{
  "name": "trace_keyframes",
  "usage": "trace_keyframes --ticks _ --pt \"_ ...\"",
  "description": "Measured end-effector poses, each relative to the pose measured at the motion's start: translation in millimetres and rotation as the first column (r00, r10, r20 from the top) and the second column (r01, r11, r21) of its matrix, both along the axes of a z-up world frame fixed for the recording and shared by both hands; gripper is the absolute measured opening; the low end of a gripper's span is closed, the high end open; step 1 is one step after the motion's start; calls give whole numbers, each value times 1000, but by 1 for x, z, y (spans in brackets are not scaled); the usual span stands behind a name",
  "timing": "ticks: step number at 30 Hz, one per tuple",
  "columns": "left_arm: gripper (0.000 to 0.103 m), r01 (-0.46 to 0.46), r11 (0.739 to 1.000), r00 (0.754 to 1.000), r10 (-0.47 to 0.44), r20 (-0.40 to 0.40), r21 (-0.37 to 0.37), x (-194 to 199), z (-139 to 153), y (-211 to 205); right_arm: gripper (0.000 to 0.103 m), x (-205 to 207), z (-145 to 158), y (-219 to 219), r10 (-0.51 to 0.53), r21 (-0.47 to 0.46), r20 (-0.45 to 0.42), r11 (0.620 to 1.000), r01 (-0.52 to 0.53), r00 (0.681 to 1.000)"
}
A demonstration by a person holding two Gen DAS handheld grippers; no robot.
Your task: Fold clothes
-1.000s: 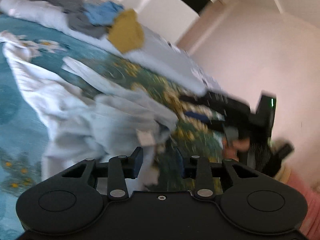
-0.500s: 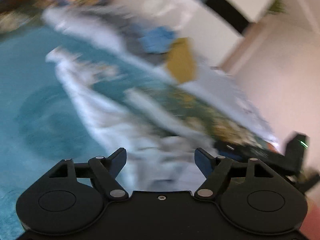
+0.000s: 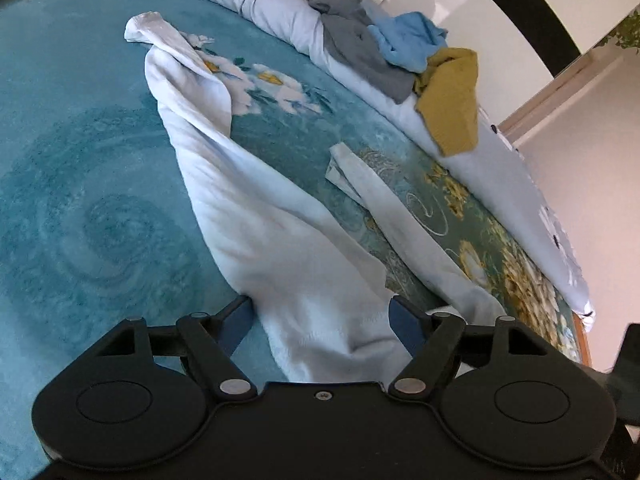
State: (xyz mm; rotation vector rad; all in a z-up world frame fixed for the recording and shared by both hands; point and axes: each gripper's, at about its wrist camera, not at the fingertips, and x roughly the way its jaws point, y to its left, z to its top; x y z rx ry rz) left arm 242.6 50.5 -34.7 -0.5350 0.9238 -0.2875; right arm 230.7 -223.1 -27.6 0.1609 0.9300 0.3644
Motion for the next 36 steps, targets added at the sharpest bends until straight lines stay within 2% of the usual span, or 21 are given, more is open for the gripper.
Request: trace_keyframes --ticks 1,3,5,7,9,10,11,12,16,21,27,29,31,33,36 --pt "73 -1 1000 1000 1 5 0 1 0 -1 53 0 1 1 4 1 5 1000 -4 1000" --pt "72 -8 1000 1000 8 14 -8 2 0 -4 34 0 0 2 17 40 -14 999 -17 1000" --pt "70 -11 1000 1000 11 21 -12 2 0 -6 33 1 -4 4 23 53 -38 998 -21 999" --pt "61 -18 1000 1000 18 24 1 2 0 -9 28 0 -6 6 21 50 -39 999 -19 999" --pt "32 -27 1000 999 27 21 13 3 -1 -11 22 -1 -6 4 10 65 -39 998 -7 999" --pt "25 -33 999 999 32 21 12 3 -1 -12 18 -1 -6 3 4 75 -39 997 -1 999" --pt "12 -38 999 999 38 22 10 2 -1 -12 16 -2 -4 1 -1 95 -38 995 5 999" --pt "7 -44 999 999 44 23 9 1 -1 -12 13 -3 -3 -1 -6 116 -38 993 11 999" --pt "4 -99 995 992 101 74 -31 -11 14 0 10 -8 11 -11 -25 200 1 980 24 1000" --pt "3 -158 986 963 168 212 -62 -26 60 26 10 -15 46 -25 -69 332 106 943 30 992" --pt "2 -219 971 883 239 403 -96 -48 130 61 10 -16 101 -31 -84 398 255 917 -25 963" --pt "2 -230 970 868 242 433 -81 -54 145 66 10 -17 110 -29 -68 394 283 918 -51 957" --pt "2 -228 971 868 234 439 -68 -57 150 66 10 -20 112 -23 -46 368 298 927 -70 954" --pt "3 -215 974 880 223 419 -68 -62 145 63 9 -23 105 -19 -29 360 287 930 -80 958" --pt "3 -167 982 920 187 345 -87 -65 123 48 9 -31 83 -9 11 322 234 943 -88 972"
